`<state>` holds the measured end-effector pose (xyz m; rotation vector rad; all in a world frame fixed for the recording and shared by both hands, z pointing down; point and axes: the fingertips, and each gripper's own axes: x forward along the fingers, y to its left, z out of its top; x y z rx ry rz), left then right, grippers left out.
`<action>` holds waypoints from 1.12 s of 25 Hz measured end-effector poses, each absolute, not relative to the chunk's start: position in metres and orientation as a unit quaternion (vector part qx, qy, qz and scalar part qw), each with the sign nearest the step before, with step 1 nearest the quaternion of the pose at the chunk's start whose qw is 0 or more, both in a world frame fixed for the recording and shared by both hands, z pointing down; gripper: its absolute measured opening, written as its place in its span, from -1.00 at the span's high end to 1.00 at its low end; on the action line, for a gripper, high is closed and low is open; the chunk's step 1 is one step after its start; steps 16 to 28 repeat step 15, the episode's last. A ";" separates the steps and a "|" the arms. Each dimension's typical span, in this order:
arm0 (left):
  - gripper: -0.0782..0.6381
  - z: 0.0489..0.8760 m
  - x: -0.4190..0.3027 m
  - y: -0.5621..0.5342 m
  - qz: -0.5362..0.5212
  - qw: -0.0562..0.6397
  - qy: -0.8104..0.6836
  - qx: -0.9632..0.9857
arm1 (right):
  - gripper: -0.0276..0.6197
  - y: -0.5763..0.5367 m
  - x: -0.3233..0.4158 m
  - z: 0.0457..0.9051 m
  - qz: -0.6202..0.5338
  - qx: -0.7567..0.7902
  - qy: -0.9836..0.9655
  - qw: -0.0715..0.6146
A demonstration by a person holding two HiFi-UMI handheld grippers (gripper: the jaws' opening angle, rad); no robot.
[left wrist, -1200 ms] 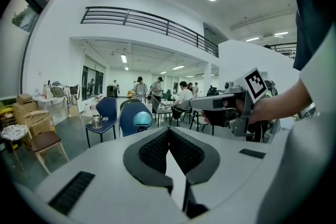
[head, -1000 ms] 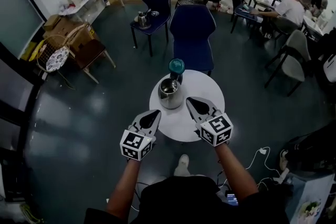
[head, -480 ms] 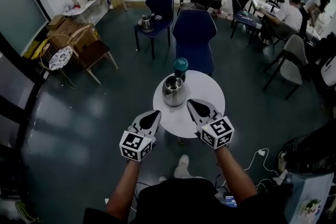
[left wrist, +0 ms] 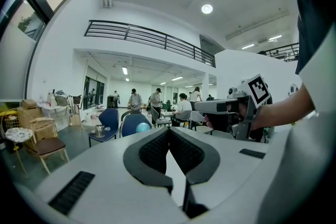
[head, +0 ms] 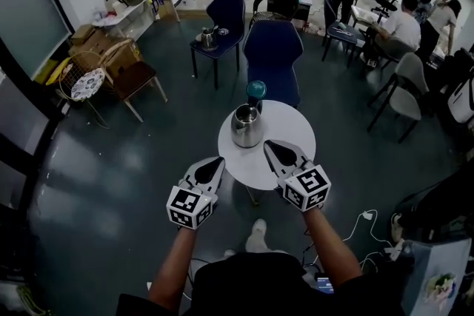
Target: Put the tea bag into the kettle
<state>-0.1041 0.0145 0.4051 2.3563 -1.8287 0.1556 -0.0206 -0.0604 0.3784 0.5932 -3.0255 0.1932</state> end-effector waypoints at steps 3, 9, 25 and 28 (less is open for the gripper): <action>0.74 0.405 -0.100 0.029 0.049 0.075 -0.608 0.789 | 0.86 -0.045 -0.016 0.377 0.058 0.194 -0.979 0.026; 0.74 0.403 -0.091 0.060 0.045 0.068 -0.602 0.794 | 0.87 -0.010 -0.007 0.374 0.051 0.201 -0.978 0.025; 0.74 0.396 -0.088 0.103 0.048 0.065 -0.599 0.797 | 0.86 0.036 -0.005 0.366 0.046 0.200 -0.978 0.026; 0.74 0.396 -0.088 0.103 0.048 0.065 -0.599 0.797 | 0.86 0.036 -0.005 0.366 0.046 0.200 -0.978 0.026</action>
